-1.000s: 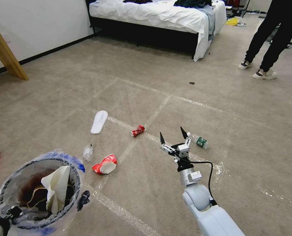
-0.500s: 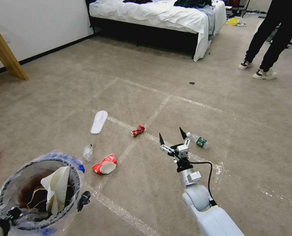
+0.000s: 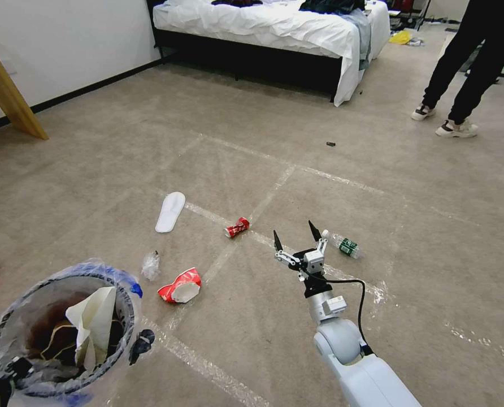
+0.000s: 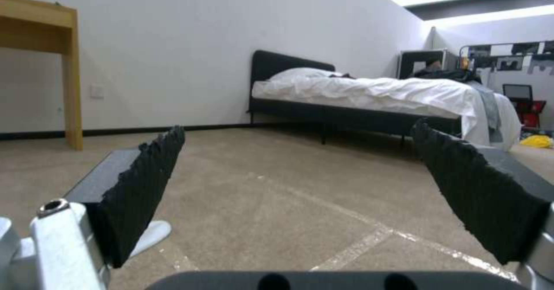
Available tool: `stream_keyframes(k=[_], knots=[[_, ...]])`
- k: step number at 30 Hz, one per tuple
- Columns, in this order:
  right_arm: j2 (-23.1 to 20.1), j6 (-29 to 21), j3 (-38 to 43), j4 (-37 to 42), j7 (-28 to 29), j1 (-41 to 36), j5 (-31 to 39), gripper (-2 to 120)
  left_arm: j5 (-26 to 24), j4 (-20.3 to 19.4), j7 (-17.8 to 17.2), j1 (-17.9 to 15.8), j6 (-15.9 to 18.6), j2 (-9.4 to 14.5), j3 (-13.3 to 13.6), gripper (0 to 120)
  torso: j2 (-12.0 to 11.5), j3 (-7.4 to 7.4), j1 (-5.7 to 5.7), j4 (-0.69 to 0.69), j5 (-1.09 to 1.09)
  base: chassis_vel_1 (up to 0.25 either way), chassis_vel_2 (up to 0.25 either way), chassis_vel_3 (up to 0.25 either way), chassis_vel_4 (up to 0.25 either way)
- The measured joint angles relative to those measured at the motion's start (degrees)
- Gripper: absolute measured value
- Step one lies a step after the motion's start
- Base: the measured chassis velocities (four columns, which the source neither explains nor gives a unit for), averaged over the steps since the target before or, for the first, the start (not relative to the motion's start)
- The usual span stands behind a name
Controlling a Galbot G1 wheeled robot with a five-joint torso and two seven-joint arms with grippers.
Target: Pick up the trash bin and place the garbage on the floor into it.
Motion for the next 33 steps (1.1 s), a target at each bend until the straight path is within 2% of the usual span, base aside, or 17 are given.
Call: stream_keyframes(k=[9, 22, 25, 33], knots=[[0.09, 0.01, -0.34, -0.88, -0.16, 0.56, 0.11, 100, -0.68, 2.78, 0.56, -0.3, 0.49, 1.89, -2.03, 0, 0.0, 0.0, 0.0, 0.0, 0.0, -0.021, 0.026, 0.023, -0.029], [0.34, 0.04, -0.68, -2.09, -0.23, 1.47, 0.23, 100, -1.85, 5.0, 0.79, -1.15, 0.77, 3.3, -3.13, 0, 0.0, 0.0, 0.01, 0.0, 0.0, -0.028, 0.024, 0.022, -0.02], [0.36, 0.05, -0.69, -2.44, -0.24, 1.69, 0.28, 100, -3.03, 5.9, 0.93, -0.99, 1.08, 4.55, -4.87, 0, 0.0, 0.0, 0.0, 0.0, 0.0, -0.018, 0.008, 0.013, -0.008], [0.57, 0.18, -0.94, -2.83, -0.42, 1.87, 0.34, 100, -4.15, 6.75, 0.89, -1.12, 1.15, 5.53, -6.07, 0, 0.0, 0.0, 0.0, 0.0, 0.0, -0.007, 0.013, 0.006, -0.009]])
